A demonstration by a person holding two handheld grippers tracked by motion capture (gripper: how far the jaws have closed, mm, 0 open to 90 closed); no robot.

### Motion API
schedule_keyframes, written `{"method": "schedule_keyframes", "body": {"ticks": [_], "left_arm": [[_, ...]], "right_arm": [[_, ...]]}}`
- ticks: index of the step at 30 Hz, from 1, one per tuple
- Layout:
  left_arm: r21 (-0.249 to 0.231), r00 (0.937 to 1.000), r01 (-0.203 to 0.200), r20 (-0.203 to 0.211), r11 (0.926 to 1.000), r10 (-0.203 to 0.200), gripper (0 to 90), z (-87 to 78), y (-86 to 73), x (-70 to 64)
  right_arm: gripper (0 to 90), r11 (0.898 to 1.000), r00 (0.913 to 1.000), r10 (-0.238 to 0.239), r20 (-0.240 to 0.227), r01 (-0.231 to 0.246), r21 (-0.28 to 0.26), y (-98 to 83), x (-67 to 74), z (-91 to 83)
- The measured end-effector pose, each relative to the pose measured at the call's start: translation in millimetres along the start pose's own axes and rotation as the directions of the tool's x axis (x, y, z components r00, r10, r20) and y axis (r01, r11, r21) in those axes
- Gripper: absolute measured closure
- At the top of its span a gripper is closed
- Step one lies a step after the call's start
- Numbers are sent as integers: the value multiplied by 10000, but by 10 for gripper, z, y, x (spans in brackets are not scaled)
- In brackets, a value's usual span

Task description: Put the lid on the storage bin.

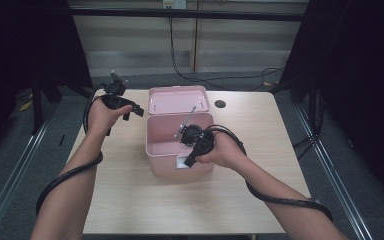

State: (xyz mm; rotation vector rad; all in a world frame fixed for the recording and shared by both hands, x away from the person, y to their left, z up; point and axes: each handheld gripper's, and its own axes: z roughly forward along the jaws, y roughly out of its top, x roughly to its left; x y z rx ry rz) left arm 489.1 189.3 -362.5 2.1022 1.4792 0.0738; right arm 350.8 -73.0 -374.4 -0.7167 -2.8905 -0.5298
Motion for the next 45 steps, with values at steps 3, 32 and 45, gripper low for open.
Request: {"method": "schedule_keyframes", "body": {"ticks": [3, 32, 45], "left_arm": [[11, 10000, 37, -14, 10000, -37, 304, 10, 89, -26], [397, 9982, 421, -435, 9983, -404, 442, 481, 546, -155], [516, 9958, 801, -488, 9954, -776, 497, 640, 648, -75]], "right_arm": [[898, 10000, 10000, 2, -36, -2, 12, 3, -7, -1], [900, 10000, 9996, -32, -288, 30, -62, -9, -44, -2], [900, 10000, 9991, -94, -418, 95, 30, 1, -65, -4]]}}
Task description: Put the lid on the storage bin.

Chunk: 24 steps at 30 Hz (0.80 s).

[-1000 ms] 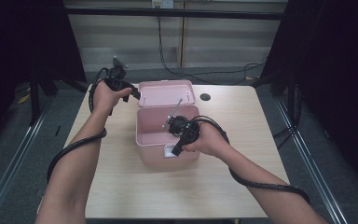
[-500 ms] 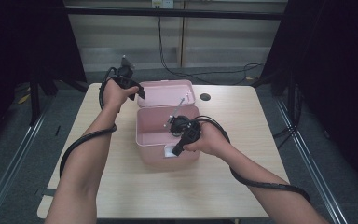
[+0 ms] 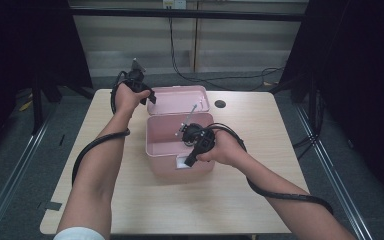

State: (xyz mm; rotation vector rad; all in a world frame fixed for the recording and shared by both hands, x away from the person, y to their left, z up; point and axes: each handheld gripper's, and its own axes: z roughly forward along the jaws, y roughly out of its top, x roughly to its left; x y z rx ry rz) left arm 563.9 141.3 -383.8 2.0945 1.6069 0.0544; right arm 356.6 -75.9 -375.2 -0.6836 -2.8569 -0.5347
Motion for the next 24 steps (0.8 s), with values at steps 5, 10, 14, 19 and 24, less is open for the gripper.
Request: {"method": "schedule_keyframes", "body": {"ticks": [5, 10, 14, 19, 24], "left_arm": [[23, 9998, 164, -102, 9999, -164, 539, 44, 38, 18], [117, 9996, 152, -227, 9998, -150, 572, 57, 64, 9], [98, 9994, 303, -178, 9995, -302, 597, 82, 81, 29], [41, 9992, 359, -189, 9993, -358, 601, 103, 105, 15], [80, 9992, 387, -136, 9992, -386, 620, 131, 120, 6]], "right_arm": [[900, 10000, 10000, 43, -31, -43, -17, -4, -4, 0], [900, 9999, 9999, 59, -88, -60, -108, -11, -8, 5], [900, 10000, 10000, 10, -72, -11, -78, -11, -9, 5], [900, 9999, 9999, 53, -102, -54, -117, -12, -10, 7], [900, 9999, 9999, 21, -120, -22, -107, -12, -13, 7]]}}
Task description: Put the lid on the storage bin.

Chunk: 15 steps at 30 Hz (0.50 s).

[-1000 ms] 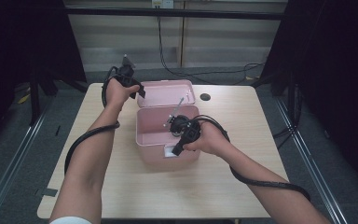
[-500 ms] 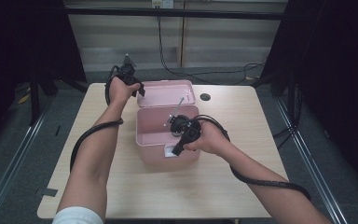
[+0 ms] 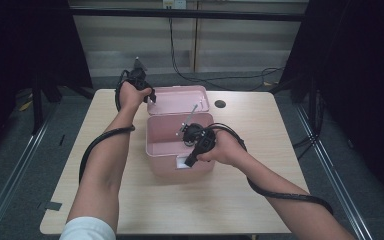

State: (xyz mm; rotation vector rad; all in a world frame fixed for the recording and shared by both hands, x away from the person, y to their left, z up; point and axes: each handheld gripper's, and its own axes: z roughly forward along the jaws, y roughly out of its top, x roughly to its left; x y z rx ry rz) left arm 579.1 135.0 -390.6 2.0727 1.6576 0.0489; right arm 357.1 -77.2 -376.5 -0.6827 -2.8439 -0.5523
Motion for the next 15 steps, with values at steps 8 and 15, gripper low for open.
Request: {"method": "schedule_keyframes", "body": {"ticks": [8, 15], "left_arm": [[50, 10000, -24, -85, 10000, 25, 647, 18, 5, -6], [-79, 9998, -39, -187, 10000, 38, 665, -18, 24, 13]], "right_arm": [[900, 10000, 10000, 4, -27, -4, -10, 0, -3, 1], [900, 10000, 10000, 8, -53, -8, -6, -7, -3, 2]]}}
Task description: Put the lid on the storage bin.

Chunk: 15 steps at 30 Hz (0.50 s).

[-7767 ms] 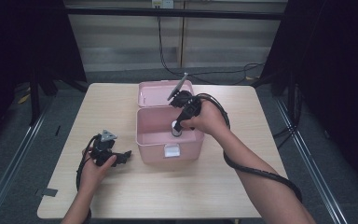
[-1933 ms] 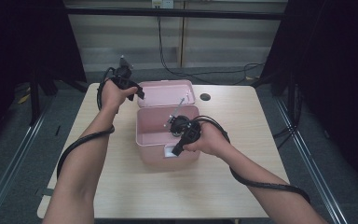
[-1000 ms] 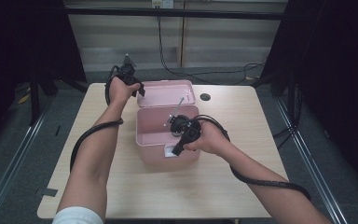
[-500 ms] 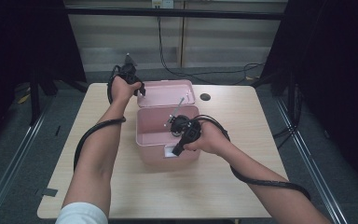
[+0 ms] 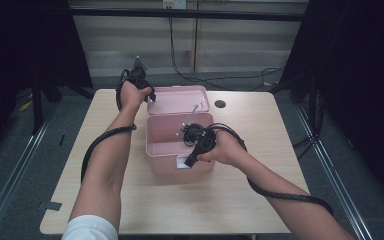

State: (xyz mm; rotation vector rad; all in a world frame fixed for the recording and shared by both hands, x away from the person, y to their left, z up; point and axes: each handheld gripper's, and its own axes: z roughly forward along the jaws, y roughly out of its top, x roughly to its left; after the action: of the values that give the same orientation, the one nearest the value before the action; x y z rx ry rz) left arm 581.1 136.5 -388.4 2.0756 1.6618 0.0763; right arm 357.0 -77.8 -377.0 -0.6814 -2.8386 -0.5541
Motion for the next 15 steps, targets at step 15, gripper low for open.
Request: {"method": "schedule_keyframes", "body": {"ticks": [15], "left_arm": [[-162, 9997, 109, -220, 9998, -112, 806, -19, 4, 4]], "right_arm": [[900, 9997, 9996, -84, -287, 90, 227, 34, 30, 64]]}}
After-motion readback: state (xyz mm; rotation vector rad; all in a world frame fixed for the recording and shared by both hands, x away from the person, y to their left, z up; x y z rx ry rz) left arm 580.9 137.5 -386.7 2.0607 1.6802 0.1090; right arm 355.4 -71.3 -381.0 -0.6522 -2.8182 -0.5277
